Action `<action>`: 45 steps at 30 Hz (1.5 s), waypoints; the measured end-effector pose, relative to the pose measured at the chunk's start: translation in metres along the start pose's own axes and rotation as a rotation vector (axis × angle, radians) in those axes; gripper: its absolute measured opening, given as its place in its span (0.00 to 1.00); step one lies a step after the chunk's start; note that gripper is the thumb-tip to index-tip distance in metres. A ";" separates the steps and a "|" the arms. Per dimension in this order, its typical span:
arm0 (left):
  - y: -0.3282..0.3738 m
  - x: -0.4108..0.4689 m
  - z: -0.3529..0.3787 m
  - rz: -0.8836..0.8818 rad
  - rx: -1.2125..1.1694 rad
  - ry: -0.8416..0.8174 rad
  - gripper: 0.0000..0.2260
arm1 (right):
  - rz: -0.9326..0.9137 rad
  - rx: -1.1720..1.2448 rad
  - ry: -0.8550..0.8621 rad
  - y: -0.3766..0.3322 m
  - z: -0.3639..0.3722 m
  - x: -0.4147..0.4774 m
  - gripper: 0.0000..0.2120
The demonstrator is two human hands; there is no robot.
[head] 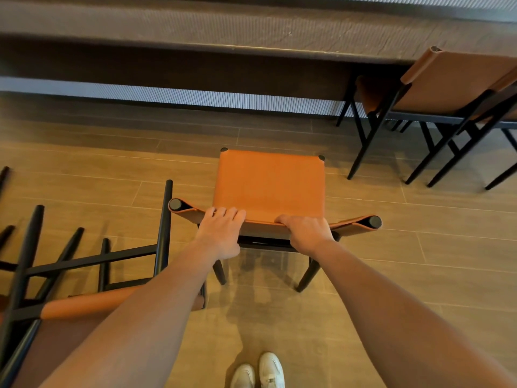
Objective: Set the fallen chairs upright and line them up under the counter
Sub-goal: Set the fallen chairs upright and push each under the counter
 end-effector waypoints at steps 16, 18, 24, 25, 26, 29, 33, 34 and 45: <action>0.004 -0.005 -0.005 -0.614 -2.266 -0.112 0.23 | 0.492 2.150 0.215 -0.009 0.024 -0.028 0.24; 0.004 0.008 -0.011 -0.589 -2.304 -0.085 0.27 | 0.422 2.289 0.162 0.001 0.009 -0.016 0.26; 0.004 0.033 -0.014 -0.627 -2.413 -0.024 0.26 | 0.451 2.381 0.209 0.015 0.001 0.005 0.18; 0.005 0.036 -0.016 -0.610 -2.457 -0.020 0.26 | 0.426 2.427 0.221 0.016 -0.004 0.009 0.16; 0.005 0.038 -0.019 -0.593 -2.499 -0.005 0.26 | 0.411 2.452 0.234 0.016 -0.008 0.012 0.15; 0.004 0.047 -0.026 -0.609 -2.561 0.055 0.22 | 0.456 2.477 0.264 0.015 -0.016 0.020 0.15; -0.001 0.057 -0.034 -0.638 -2.486 0.053 0.18 | 0.480 2.458 0.249 0.019 -0.028 0.027 0.12; -0.003 0.060 -0.039 -0.630 -2.468 0.051 0.17 | 0.470 2.444 0.249 0.021 -0.034 0.030 0.12; -0.020 0.100 -0.102 -0.582 -2.405 -0.014 0.16 | 0.420 2.358 0.347 0.044 -0.104 0.066 0.15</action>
Point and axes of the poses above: each hand's wrist, its own x-axis towards the middle knuckle, its own z-axis out of the palm, y = z × x, the point moved 1 cm from there along x, towards the middle knuckle, and after that the axes turned 12 degrees about -y, right-handed, at the moved point
